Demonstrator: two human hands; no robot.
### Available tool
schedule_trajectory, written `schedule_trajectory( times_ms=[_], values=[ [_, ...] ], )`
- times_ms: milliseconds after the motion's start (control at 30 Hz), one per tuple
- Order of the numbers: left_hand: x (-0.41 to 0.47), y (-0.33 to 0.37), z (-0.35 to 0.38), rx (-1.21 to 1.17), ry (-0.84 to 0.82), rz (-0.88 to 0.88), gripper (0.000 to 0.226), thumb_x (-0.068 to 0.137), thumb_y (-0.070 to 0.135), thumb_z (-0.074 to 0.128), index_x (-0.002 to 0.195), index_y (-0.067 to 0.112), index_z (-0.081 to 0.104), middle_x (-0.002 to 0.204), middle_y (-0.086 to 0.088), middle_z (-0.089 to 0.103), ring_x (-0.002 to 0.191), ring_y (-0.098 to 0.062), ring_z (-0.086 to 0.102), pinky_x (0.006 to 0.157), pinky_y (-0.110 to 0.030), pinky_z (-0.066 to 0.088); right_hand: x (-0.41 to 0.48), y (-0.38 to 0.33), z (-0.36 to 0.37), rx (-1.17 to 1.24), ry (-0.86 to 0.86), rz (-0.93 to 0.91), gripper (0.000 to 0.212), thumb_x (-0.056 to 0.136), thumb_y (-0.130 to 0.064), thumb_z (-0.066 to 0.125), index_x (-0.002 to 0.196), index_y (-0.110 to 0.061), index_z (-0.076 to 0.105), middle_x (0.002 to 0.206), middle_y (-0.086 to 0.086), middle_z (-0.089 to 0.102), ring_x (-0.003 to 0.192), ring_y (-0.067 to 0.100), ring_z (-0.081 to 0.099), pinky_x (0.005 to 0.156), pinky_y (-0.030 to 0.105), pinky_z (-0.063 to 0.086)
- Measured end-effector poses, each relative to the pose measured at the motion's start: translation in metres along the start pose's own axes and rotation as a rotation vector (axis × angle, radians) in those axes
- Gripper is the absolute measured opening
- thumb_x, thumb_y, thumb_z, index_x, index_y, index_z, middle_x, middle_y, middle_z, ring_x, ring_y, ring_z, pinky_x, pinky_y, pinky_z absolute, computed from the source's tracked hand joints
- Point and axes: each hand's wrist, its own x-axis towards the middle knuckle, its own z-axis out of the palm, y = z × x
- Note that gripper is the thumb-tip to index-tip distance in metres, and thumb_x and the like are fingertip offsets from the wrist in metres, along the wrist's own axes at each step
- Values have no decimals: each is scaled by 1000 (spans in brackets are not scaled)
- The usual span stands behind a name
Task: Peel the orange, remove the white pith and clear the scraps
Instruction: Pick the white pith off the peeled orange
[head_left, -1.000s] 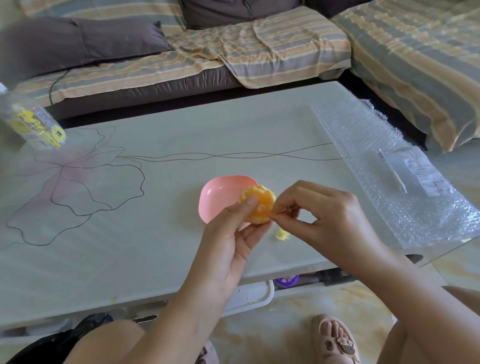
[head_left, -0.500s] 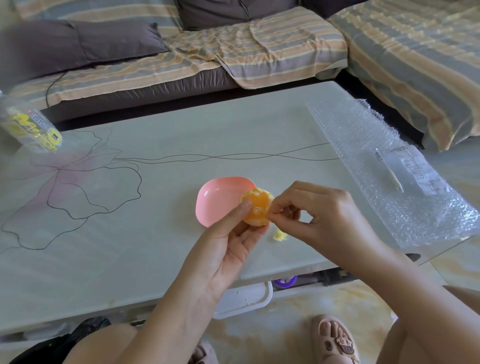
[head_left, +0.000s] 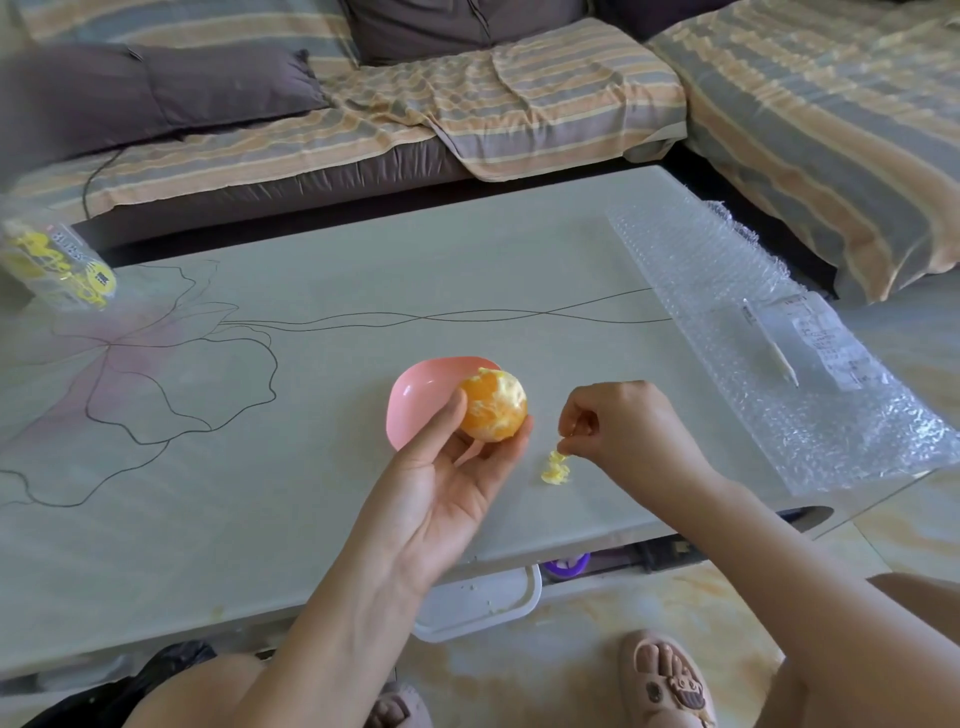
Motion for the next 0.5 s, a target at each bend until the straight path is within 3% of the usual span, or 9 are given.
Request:
schedule_trajectory(
  times_ms=[100, 233, 300, 400, 500],
  values=[
    [-1, 0, -3, 12, -19, -27, 61, 75, 19, 72, 127, -5, 52, 129, -22, 59, 112, -39, 61, 84, -44, 56, 1, 2, 6, -37, -42, 48, 15, 81, -7, 65, 85, -19, 71, 74, -10, 66, 76, 12, 62, 66, 19, 48],
    [-3, 2, -3, 66, -8, -1, 44, 78, 17, 63, 116, -4, 59, 124, -21, 62, 102, -38, 66, 75, -38, 59, -1, -2, 6, -120, -40, 28, 33, 93, -7, 45, 107, -23, 70, 100, -7, 71, 94, 15, 63, 79, 26, 50],
    [-3, 3, -3, 86, -20, 9, 41, 78, 14, 60, 114, -5, 59, 120, -23, 63, 100, -39, 67, 74, -37, 60, -1, -2, 5, -112, 1, 22, 29, 94, -10, 47, 107, -23, 69, 98, -7, 71, 92, 15, 64, 75, 24, 49],
    [-1, 3, -4, 135, -42, 31, 39, 80, 10, 58, 116, -5, 57, 116, -24, 65, 108, -43, 62, 78, -37, 59, -3, -3, -2, -31, 74, 17, 15, 85, -11, 61, 91, -21, 70, 79, -10, 64, 80, 12, 62, 65, 17, 44],
    [2, 2, -7, 143, -73, 63, 40, 79, 3, 62, 118, -6, 56, 117, -25, 64, 111, -44, 60, 82, -38, 58, -7, -4, -10, 9, 187, -73, 19, 80, -3, 63, 84, -20, 71, 74, -13, 58, 72, 8, 57, 62, 10, 39]
  ],
)
